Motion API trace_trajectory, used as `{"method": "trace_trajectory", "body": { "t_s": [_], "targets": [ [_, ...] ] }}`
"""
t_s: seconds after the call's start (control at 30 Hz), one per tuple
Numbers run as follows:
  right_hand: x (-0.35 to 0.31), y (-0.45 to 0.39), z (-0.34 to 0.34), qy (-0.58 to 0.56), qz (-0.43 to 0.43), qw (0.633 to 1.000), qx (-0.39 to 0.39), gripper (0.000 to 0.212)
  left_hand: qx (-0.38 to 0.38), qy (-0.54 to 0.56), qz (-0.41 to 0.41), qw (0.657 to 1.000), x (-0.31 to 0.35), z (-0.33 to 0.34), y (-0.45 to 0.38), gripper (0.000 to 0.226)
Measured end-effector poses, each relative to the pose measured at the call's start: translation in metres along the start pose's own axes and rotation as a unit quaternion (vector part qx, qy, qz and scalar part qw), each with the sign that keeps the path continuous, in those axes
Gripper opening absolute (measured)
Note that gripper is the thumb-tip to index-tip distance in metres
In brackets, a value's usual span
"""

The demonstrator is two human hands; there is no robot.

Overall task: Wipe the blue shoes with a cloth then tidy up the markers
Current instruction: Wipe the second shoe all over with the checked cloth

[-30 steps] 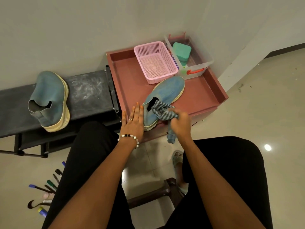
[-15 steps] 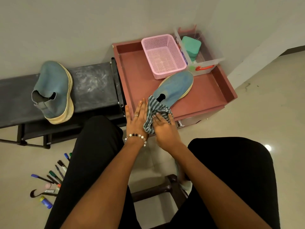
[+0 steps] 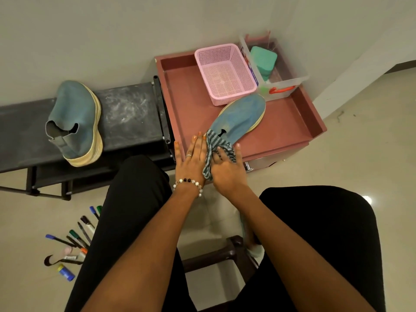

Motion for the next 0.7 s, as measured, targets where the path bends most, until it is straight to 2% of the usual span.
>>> {"method": "trace_trajectory", "body": {
  "t_s": [0.07, 0.2, 0.4, 0.53, 0.6, 0.7],
  "targets": [
    [-0.003, -0.015, -0.001, 0.008, 0.017, 1.0, 0.001, 0.053, 0.005, 0.017, -0.008, 1.0, 0.001, -0.001, -0.001, 0.071],
    [-0.007, -0.02, 0.0, -0.031, 0.042, 0.999, -0.014, 0.05, 0.005, 0.024, -0.016, 1.0, -0.001, 0.001, -0.001, 0.073],
    [0.007, 0.003, -0.013, -0.044, -0.028, 0.999, -0.005, 0.048, -0.005, 0.001, -0.01, 1.0, -0.001, 0.008, 0.0, 0.1],
    [0.002, -0.024, -0.014, 0.003, 0.004, 1.0, -0.022, 0.049, 0.008, 0.014, -0.014, 1.0, 0.0, 0.006, -0.002, 0.07],
    [-0.003, -0.031, -0.011, -0.008, 0.027, 0.999, -0.034, 0.051, 0.013, 0.017, -0.021, 1.0, 0.0, 0.003, -0.003, 0.068],
    [-0.001, -0.017, -0.007, -0.037, 0.012, 0.999, -0.037, 0.058, 0.01, 0.023, -0.014, 1.0, 0.001, 0.006, -0.001, 0.072]
  ]
}}
Point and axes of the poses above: each hand's wrist, its own y-axis away from the middle knuckle, its own z-axis out of the palm, x = y × z, the point moved 2 cm from there along -y, towards the middle knuckle, and after that the axes turned 13 degrees about x, right-handed, at the moved point
